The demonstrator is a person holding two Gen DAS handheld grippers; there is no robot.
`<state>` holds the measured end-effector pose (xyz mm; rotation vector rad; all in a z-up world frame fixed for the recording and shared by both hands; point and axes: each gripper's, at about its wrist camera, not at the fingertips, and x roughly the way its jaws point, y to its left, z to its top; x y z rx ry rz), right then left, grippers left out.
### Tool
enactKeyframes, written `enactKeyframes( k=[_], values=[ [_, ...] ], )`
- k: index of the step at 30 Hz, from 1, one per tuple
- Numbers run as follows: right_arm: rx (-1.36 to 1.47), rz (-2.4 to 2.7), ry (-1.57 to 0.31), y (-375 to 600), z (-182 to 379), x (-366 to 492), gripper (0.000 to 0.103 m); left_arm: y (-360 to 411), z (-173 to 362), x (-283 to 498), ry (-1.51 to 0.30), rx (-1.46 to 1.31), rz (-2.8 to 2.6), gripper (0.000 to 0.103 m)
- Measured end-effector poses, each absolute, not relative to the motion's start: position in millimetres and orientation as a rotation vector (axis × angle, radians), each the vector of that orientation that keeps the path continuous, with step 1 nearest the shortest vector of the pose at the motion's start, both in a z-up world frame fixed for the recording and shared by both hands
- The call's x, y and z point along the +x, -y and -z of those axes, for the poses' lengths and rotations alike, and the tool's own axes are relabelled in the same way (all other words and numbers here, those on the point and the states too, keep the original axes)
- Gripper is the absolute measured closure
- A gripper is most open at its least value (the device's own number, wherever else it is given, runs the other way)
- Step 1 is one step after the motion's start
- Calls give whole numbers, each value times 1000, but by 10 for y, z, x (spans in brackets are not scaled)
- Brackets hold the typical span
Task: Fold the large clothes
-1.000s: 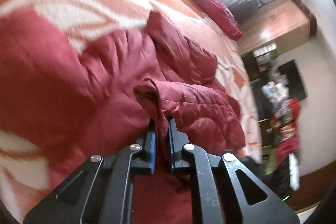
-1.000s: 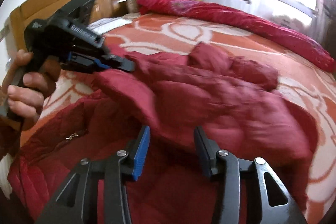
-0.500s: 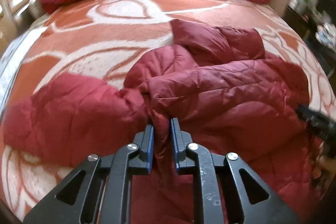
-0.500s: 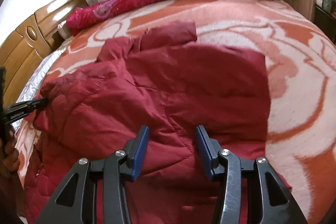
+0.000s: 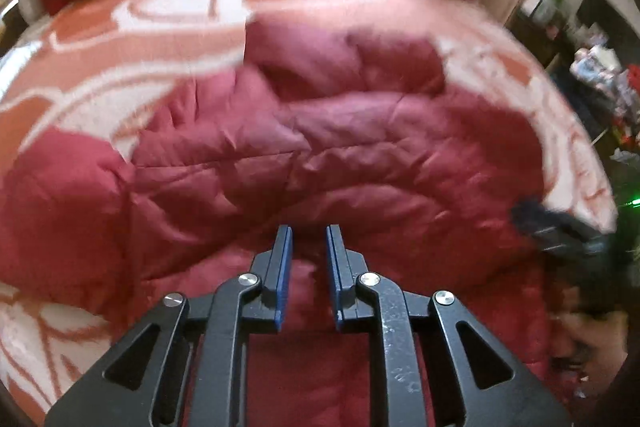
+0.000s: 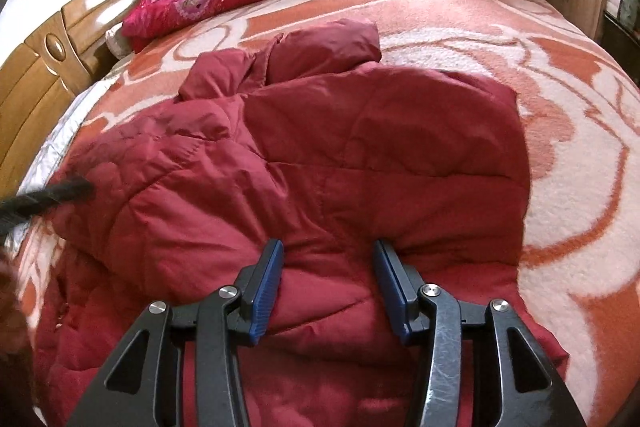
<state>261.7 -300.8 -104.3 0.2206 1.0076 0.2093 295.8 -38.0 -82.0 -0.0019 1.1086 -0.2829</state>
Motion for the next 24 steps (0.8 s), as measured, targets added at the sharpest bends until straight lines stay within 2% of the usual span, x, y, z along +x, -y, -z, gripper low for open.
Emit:
enactKeyframes(
  k=[4,11,24],
  values=[
    [194,-237,-970,2996,890,2662,53,342,962,3002,-1112,-29,288,89],
    [167,-213,-1061,3001,1321,2857,52,271,1054,3017,-1109,-48,312,89],
    [99,-194,-1058,2904,1402,2851,50,226,1125,3009,-1109,-85,316,89]
  ],
)
